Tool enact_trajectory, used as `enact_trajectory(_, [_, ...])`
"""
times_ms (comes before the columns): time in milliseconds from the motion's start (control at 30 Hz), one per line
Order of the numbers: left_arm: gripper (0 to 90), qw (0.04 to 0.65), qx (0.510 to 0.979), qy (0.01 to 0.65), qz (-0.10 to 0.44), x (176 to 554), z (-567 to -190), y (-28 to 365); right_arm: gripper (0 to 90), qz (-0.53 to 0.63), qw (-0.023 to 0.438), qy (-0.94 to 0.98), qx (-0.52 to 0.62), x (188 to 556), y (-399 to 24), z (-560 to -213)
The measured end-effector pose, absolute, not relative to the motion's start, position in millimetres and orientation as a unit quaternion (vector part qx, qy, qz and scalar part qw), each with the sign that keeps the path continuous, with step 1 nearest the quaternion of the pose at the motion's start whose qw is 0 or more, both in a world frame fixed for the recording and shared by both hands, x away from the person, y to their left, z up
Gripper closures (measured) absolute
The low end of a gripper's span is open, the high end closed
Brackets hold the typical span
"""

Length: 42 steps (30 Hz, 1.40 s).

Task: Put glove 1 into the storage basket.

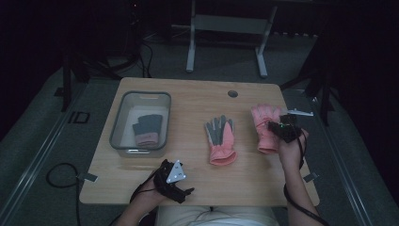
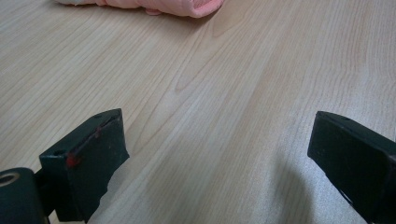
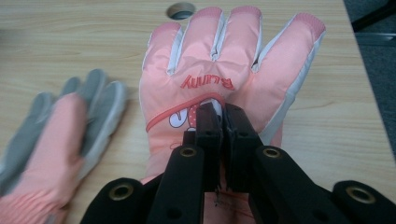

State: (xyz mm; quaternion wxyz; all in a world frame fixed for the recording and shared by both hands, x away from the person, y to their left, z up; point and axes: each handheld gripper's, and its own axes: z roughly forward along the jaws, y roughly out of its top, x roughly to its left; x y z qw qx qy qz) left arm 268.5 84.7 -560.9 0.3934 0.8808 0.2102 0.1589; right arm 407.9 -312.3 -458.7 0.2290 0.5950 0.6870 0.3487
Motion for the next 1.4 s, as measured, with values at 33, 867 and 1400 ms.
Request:
enact_trajectory(33, [4.1,0.394,0.881,0.21,0.159,269,-561,85,86.0,0.353,0.229,0.683,0.596,403,-310,-458])
enact_trajectory(867, [4.1,0.392,0.883,0.204,0.159,268,-561,84,84.2,0.307,0.237,0.682,0.621,383,-274,-523])
enact_trajectory(1400, [4.1,0.389,0.885,0.201,0.159,268,-562,83,66.7,0.32,0.261,0.746,0.523,379,-286,-496])
